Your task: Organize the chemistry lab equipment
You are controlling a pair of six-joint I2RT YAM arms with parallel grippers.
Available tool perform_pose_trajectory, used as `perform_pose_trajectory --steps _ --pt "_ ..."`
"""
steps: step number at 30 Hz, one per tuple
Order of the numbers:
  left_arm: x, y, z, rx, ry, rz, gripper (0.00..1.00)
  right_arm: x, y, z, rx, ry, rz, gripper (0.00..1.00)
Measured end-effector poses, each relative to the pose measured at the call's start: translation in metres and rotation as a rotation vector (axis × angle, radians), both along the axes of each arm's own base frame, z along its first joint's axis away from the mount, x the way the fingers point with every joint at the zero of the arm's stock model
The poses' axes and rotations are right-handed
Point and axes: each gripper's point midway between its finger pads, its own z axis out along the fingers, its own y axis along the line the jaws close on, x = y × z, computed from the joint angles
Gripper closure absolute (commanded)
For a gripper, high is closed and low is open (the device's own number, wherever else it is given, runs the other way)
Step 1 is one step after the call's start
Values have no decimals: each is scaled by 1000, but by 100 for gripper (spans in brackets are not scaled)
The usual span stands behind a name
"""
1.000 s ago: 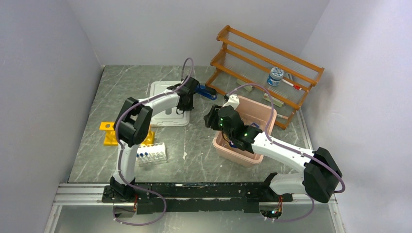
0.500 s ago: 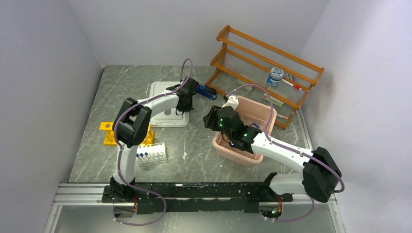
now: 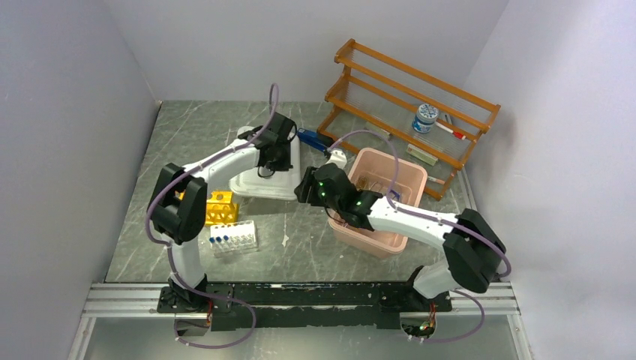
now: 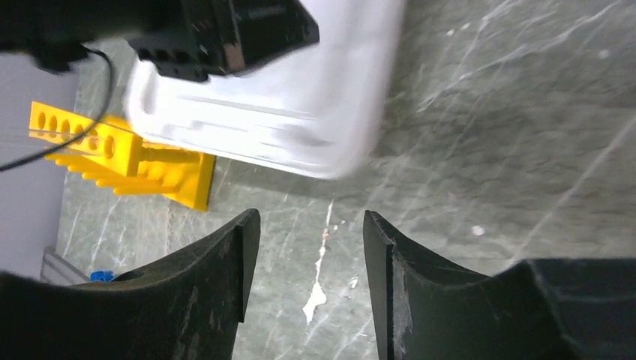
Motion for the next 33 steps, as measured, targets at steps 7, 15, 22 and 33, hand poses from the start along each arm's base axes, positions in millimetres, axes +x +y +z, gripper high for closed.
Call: perform_pose_trajectory --steps 7,15,22,33 --pt "-3 5 12 -54 -5 -2 95 -8 29 -25 85 105 -29 39" --pt "-3 18 2 -13 2 20 64 15 39 -50 10 109 -147 48" --pt "6 44 8 9 -14 81 62 45 33 -58 -186 21 -219 52" --pt "5 66 57 -14 -119 132 60 84 4 -85 -474 10 -214 57"
